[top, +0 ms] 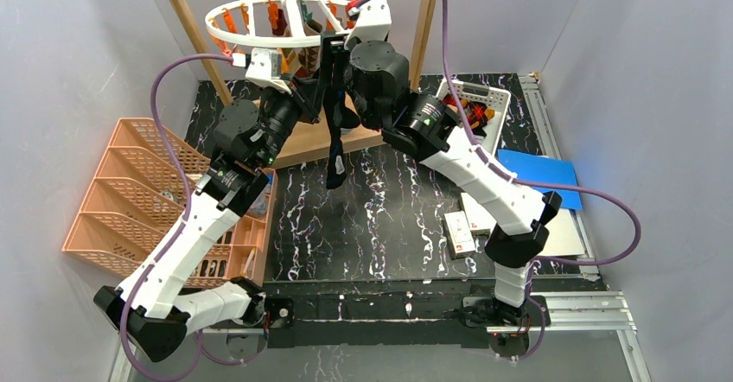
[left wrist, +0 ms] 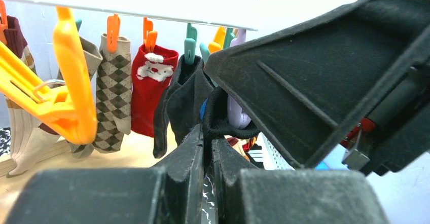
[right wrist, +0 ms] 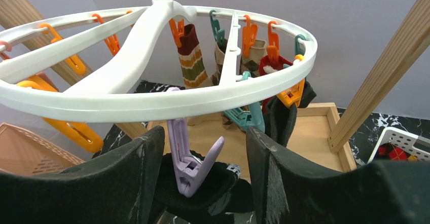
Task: Clip the socks to the hanger
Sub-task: Open the clamp at the hanger.
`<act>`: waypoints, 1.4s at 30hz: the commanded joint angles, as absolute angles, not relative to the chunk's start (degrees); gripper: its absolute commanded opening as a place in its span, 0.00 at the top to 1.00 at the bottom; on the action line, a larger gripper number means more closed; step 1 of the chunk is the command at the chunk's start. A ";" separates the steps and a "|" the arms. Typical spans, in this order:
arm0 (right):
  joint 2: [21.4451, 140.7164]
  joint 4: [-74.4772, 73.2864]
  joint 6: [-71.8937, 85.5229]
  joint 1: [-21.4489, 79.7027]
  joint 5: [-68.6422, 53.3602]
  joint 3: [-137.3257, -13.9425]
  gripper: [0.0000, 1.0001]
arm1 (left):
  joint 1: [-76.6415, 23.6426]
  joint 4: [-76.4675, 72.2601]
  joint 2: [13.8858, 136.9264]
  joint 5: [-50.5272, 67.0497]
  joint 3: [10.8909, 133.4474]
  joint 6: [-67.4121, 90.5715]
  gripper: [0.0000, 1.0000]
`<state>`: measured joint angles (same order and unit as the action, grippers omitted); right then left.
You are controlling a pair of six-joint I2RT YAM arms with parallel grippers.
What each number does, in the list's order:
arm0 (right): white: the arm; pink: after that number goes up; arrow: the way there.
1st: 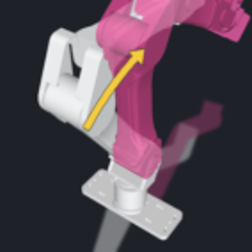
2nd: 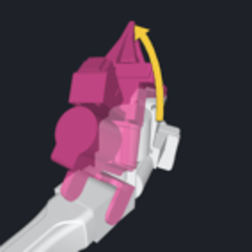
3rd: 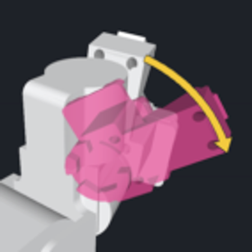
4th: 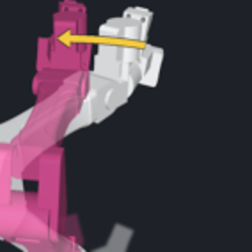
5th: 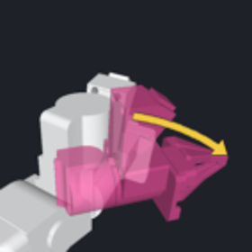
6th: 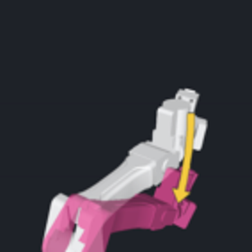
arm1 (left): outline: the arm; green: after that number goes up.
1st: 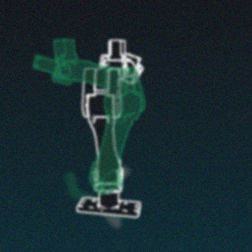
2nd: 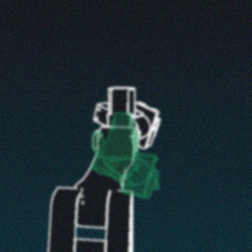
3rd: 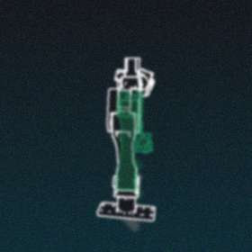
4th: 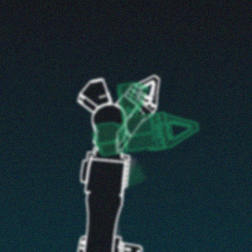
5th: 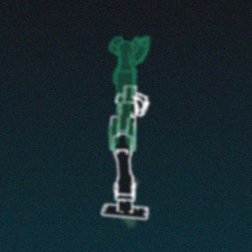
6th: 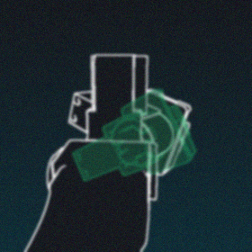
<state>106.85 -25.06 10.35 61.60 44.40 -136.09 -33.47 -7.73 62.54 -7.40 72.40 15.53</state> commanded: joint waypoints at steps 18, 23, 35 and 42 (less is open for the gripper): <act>106.38 -22.05 11.33 61.07 43.28 -137.70 0.65 | -33.75 -11.07 60.21 -7.21 71.51 15.29 1.00; 105.28 -21.04 11.20 61.07 42.93 -135.96 0.95 | -33.75 -10.76 60.04 -7.92 70.98 15.04 1.00; 103.22 -16.84 8.80 60.91 41.32 -132.98 0.99 | -33.75 -6.61 57.38 -12.95 68.11 13.39 1.00; 102.21 -15.43 8.87 60.82 40.86 -131.05 0.99 | -33.75 -5.24 55.96 -15.94 67.20 13.01 1.00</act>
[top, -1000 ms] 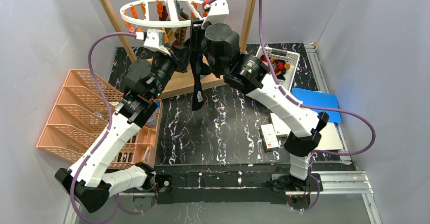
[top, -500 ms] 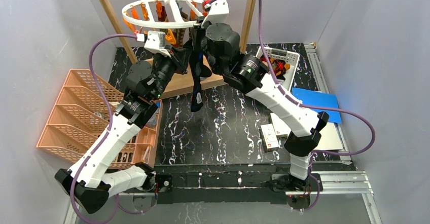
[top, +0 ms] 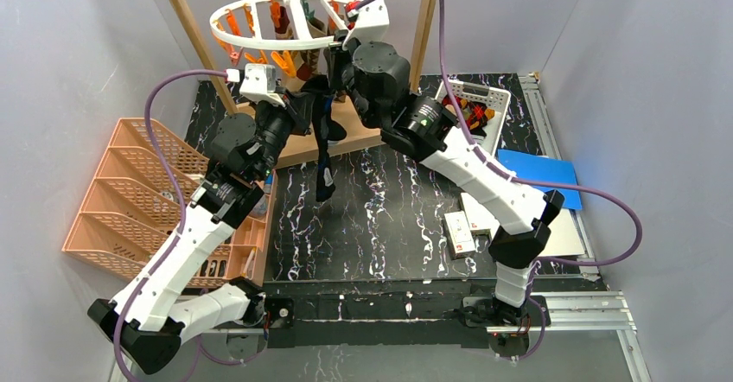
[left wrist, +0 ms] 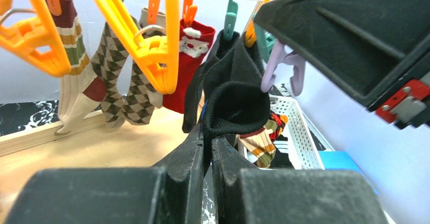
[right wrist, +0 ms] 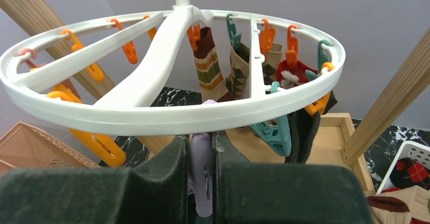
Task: Clip the socks to the hanger
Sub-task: Open the clamp at the hanger, then clamp the sock onto the hanger.
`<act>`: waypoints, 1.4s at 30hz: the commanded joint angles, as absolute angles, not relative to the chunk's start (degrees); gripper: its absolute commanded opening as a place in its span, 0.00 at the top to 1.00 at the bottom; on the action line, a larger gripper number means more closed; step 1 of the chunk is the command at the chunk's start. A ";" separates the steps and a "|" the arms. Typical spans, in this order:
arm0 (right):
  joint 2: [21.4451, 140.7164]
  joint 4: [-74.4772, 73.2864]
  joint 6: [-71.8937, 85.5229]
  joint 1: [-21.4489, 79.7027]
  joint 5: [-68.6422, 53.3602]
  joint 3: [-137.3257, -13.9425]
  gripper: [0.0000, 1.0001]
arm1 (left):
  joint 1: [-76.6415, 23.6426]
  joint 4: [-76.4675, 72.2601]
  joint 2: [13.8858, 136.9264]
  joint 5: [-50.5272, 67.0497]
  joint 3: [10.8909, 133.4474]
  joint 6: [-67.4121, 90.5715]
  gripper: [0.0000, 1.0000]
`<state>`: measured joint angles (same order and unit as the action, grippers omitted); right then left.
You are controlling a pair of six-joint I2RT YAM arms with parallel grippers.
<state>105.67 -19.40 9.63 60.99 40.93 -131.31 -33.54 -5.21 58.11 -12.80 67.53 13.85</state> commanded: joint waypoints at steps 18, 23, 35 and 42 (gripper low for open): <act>101.85 -15.07 10.63 60.67 39.60 -128.60 0.99 | -33.75 -6.48 56.33 -14.41 69.73 13.80 1.00; 101.61 -15.06 10.99 60.73 39.46 -127.75 0.99 | -33.75 -6.77 56.43 -14.05 70.67 13.80 1.00; 100.78 -13.19 11.54 60.60 38.88 -124.72 0.99 | -33.75 -7.30 56.67 -11.74 71.79 15.49 1.00; 96.61 -2.45 9.67 60.56 38.42 -114.33 0.99 | -33.75 -7.59 56.08 -9.14 71.66 19.12 1.00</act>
